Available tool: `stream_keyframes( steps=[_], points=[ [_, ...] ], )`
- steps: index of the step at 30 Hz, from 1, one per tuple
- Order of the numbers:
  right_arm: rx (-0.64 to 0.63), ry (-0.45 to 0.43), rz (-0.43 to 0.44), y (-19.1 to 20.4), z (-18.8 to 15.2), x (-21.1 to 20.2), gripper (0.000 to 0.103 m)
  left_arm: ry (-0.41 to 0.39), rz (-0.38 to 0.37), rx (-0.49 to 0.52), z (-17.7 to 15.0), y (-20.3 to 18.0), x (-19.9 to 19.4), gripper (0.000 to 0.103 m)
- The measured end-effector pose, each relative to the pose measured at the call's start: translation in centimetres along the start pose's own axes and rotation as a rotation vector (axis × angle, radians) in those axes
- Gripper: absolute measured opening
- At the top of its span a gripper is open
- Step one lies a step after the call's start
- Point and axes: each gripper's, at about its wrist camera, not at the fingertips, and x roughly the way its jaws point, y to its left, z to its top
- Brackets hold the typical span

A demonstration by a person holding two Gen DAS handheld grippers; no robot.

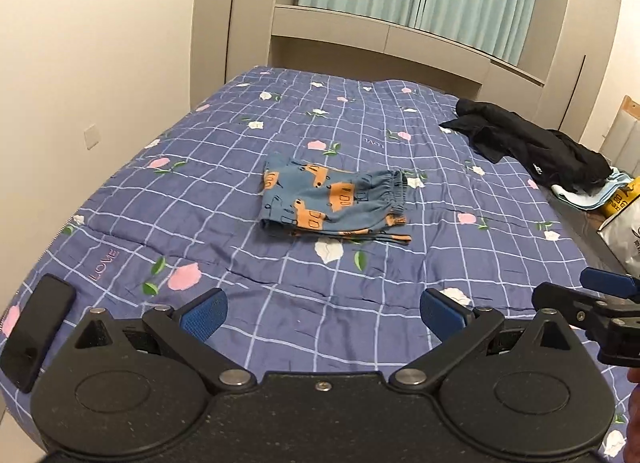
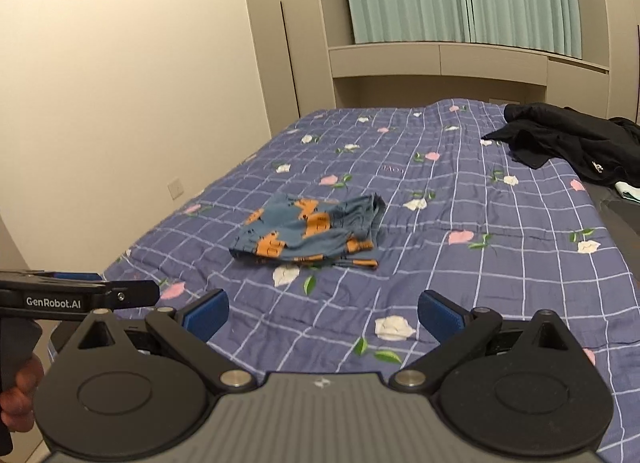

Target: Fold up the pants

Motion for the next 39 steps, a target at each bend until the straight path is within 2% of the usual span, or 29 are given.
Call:
stream_keyframes(
  steps=[10,39],
  points=[
    [-0.005,-0.032,0.000,0.2,0.8,-1.1,0.103,0.003,-0.005,-0.034,0.1,0.2,-0.3,0.102],
    [-0.006,-0.042,0.012,0.5,1.0,-1.4,0.103,0.000,-0.008,-0.045,0.2,0.6,-0.5,0.102]
  ],
)
